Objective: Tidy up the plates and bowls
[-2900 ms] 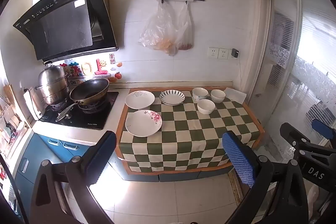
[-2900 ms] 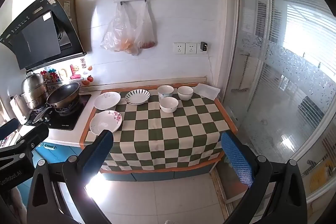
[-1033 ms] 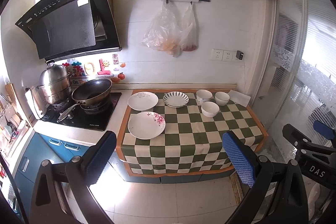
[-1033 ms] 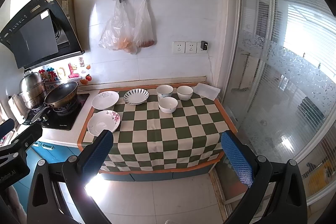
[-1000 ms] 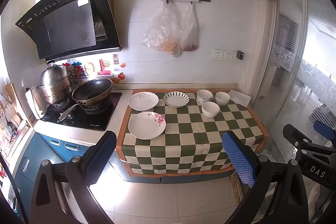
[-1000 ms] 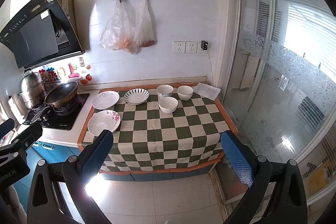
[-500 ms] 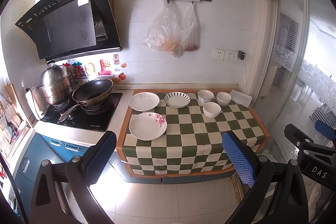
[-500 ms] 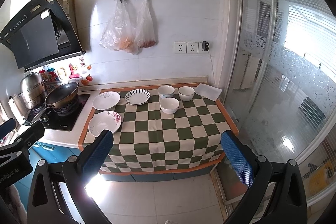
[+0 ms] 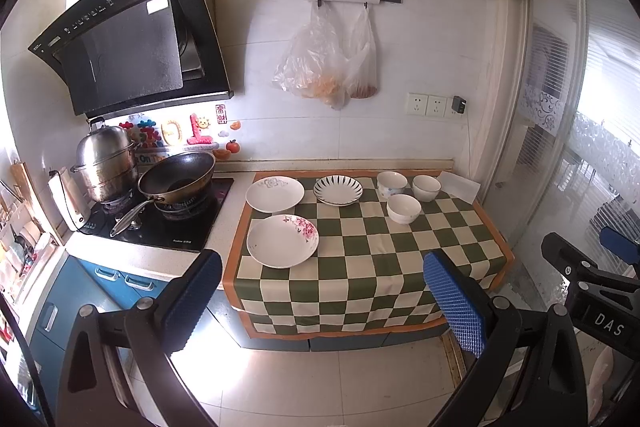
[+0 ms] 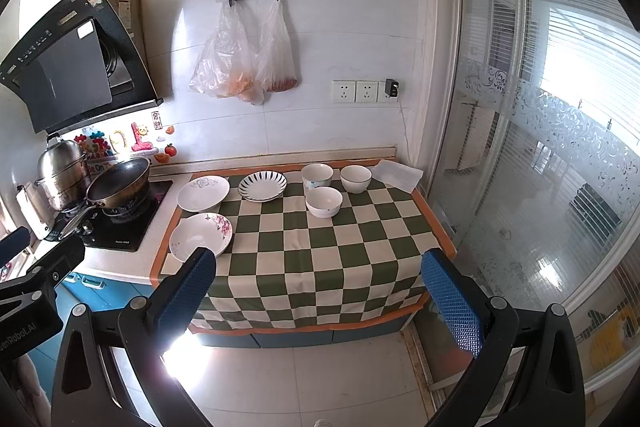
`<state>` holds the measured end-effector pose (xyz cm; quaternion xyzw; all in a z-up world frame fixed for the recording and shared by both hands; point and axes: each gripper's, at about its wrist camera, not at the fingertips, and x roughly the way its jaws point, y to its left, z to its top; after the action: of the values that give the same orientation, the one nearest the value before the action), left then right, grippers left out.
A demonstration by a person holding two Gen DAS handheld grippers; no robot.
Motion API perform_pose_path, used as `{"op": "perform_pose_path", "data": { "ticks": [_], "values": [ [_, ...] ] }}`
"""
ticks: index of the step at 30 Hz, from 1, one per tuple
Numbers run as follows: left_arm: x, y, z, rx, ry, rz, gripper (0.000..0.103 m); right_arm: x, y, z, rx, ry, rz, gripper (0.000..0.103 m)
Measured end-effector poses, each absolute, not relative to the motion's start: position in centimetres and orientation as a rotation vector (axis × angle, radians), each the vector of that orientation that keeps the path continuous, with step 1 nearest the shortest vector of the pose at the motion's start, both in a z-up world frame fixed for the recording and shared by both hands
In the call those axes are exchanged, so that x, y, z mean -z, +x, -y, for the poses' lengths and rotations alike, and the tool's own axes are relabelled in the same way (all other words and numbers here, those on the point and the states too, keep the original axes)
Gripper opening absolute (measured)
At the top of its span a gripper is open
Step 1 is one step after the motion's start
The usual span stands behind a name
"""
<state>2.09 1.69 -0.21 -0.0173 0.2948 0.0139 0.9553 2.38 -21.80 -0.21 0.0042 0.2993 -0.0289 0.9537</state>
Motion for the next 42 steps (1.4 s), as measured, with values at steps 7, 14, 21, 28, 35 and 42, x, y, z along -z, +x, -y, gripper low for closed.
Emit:
{"op": "perform_pose_path", "data": {
  "ticks": [7, 14, 21, 28, 35, 42],
  "values": [
    [0.2, 2.1, -1.6, -0.027, -0.034, -0.6, 0.103, 0.0, 2.6, 21.6, 0.059, 0.009, -0.605, 0.103],
    [0.4, 2.6, -1.9, -0.035, -0.042, -0.596, 0.103, 0.0, 3.0, 21.5, 0.067, 0.014, -0.6, 0.103],
    [3.1, 6.5, -5.5, -0.118, -0.037, -0.617, 0.103, 2.6, 5.6, 20.6, 0.058, 0.114, -0.612, 0.103],
    [8.0, 12.4, -9.4, -0.182, 0.021, -0.68, 0.103, 7.1, 11.3, 16.2, 0.049, 0.09, -0.651, 0.103],
    [13.6, 19.5, -12.4, -0.227, 0.022, -0.8, 0.103, 13.4, 20.0, 11.6, -0.002, 0.054, -0.754, 0.103],
    [18.8, 28.8, -14.6, -0.271, 0.02, -0.924, 0.103, 19.7, 31.9, 8.3, -0.081, 0.043, -0.869, 0.103]
  ]
}}
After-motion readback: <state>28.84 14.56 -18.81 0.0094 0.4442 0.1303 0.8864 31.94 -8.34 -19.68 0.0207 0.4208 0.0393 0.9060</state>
